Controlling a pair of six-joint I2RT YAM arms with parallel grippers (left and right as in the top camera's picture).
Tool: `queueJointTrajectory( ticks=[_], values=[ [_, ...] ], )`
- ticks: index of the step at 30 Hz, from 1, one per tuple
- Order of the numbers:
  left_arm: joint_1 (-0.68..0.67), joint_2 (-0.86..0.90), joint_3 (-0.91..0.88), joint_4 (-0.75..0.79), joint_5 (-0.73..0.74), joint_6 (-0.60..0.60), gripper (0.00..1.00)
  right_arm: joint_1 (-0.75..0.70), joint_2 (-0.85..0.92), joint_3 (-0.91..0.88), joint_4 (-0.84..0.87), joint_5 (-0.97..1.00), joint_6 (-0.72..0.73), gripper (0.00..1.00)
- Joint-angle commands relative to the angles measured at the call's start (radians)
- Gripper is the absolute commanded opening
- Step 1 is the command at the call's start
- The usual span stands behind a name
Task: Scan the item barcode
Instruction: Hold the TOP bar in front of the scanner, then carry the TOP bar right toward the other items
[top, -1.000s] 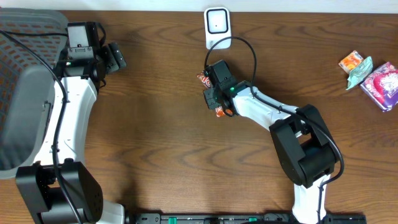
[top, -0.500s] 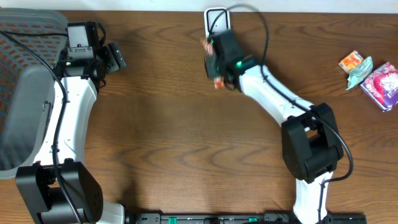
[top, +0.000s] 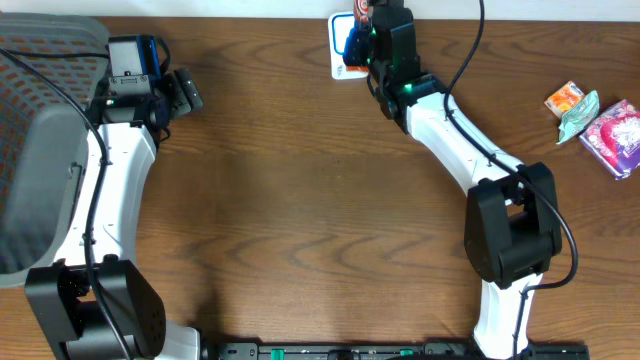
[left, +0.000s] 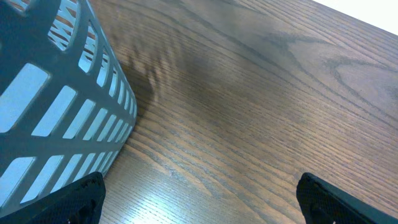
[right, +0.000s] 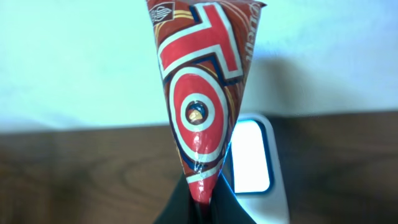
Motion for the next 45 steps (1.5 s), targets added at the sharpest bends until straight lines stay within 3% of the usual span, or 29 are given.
queueJointTrajectory(
  ticks=[1,13,33,45],
  values=[
    [0.004,0.005,0.005,-0.003,-0.009,-0.009,0.98,0.007,0.063,0.013,0.028,0.005,0.04,0.01],
    [0.004,0.005,0.005,-0.003,-0.009,-0.009,0.98,0.0,0.145,0.014,0.063,0.056,0.029,0.01],
    [0.004,0.005,0.005,-0.003,-0.009,-0.009,0.98,-0.037,0.076,0.017,0.007,0.063,-0.003,0.01],
    [0.004,0.005,0.005,-0.003,-0.009,-0.009,0.98,-0.241,-0.103,0.017,-0.283,0.163,-0.002,0.01]
  ],
)
